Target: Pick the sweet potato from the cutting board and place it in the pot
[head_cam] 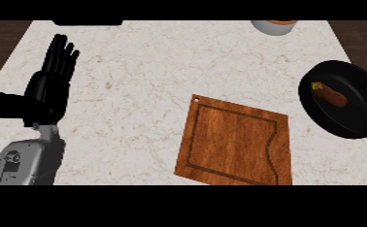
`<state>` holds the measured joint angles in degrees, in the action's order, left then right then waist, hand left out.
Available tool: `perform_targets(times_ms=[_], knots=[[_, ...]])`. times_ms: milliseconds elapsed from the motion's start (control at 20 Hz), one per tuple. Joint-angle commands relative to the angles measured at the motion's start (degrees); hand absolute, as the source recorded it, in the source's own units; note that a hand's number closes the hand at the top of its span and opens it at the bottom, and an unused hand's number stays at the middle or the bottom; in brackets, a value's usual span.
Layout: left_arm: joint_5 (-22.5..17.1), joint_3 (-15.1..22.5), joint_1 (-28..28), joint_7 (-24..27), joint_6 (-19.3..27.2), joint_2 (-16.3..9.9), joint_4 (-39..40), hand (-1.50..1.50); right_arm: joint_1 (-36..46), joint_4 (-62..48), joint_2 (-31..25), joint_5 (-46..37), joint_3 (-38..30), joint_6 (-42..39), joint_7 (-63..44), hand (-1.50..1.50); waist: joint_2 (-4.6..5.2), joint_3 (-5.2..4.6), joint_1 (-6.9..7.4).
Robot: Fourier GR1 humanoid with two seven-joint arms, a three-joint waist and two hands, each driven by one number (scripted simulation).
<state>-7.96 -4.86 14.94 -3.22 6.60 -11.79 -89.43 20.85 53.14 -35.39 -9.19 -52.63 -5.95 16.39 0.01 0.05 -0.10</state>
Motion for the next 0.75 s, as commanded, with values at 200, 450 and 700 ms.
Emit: perform_targets(times_ms=[200, 450, 700], knots=[[-0.1, -1.5, 0.7, 3.3, -1.6, -0.1, 3.4, 0.0, -5.9, -14.9, -11.5, 6.3, -5.6, -7.3, 9.6, -1.5, 0.14, 0.03, 0.05], [0.0, -0.5, -0.3, -1.9, 0.1, 0.7, -2.9, 0.0, -5.9, -24.4, -19.2, 7.5, -5.7, -9.7, 13.1, -1.5, 0.07, 0.07, 0.53], [0.2, -0.2, -1.2, -1.8, -0.7, 0.8, -3.1, 0.0, -8.1, -33.3, -23.5, 7.6, -5.8, -11.1, 18.9, -1.5, 0.15, 0.13, 0.64]])
